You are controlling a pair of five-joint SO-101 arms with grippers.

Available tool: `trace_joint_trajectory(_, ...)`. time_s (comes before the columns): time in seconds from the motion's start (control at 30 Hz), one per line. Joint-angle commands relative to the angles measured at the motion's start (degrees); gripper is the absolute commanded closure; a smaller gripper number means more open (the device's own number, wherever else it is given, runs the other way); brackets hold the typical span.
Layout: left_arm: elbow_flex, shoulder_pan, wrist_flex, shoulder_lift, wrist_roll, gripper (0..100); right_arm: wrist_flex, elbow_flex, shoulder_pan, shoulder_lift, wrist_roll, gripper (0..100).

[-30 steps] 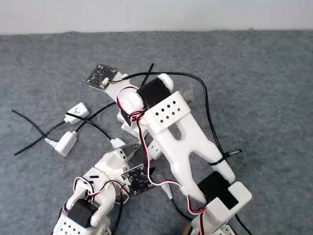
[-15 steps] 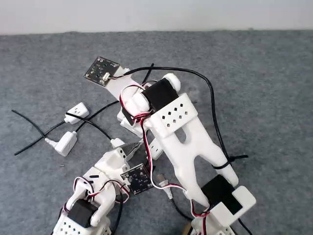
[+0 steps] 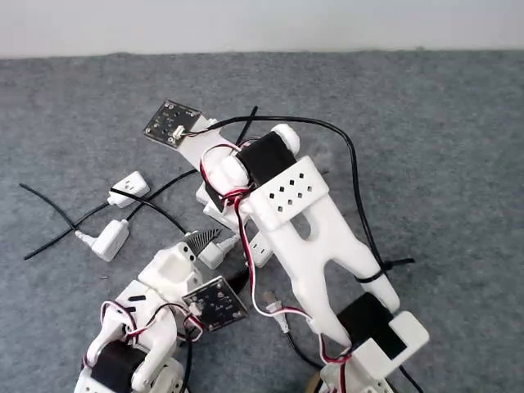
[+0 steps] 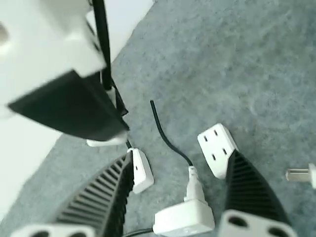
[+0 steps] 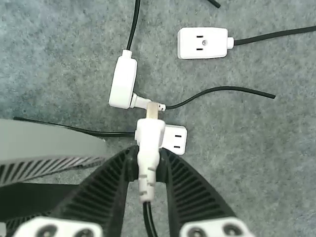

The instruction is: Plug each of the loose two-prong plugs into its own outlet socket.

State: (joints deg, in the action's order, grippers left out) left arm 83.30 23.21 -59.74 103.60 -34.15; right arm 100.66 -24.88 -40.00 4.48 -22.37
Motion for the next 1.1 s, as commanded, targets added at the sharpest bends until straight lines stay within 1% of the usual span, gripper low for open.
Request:
trace_joint_trajectory(0.0,-2.8,-0.1,-1.9,0.6,-2.5,70,2.4,-0.5,-0.7,-4.7,-0.8,99.1)
trace_joint_trajectory(0.07,-2.2,-0.1,-1.6,0.6,-2.9,70,2.4,-0.5,-0.8,-5.8,-1.7,99.1)
trace_joint_trajectory(0.2,-2.1,-0.3,-1.3,0.6,-7.0,70,2.4,0.2,-4.1,-9.0,-4.7,99.1)
trace_joint_trajectory(0.3,-2.3,-0.6,1.4,0.7,-8.4,70,2.4,2.1,-5.9,-11.0,-5.8,99.1)
trace_joint_trajectory(0.43,-2.4,-0.8,4.0,0.7,-10.8,70,2.4,3.7,-4.9,-13.3,-5.8,99.1)
trace_joint_trajectory(0.57,-4.8,-4.0,4.2,0.7,-13.5,70,2.4,4.0,-3.1,-17.2,-6.0,99.1)
trace_joint_trajectory(0.73,-6.0,-5.8,7.6,0.7,-14.2,70,2.4,6.5,-4.4,-20.6,-6.0,99.1)
trace_joint_trajectory(0.83,-8.1,-5.5,6.6,0.7,-14.5,70,2.3,9.9,-5.1,-21.4,-5.9,99.1)
trace_joint_trajectory(1.0,-9.6,-5.7,5.9,0.7,-14.5,70,2.3,10.4,-5.1,-23.4,-6.0,99.1)
trace_joint_trajectory(1.07,-12.0,-5.2,3.3,0.7,-14.5,70,2.3,10.4,-5.1,-23.4,-6.0,99.1)
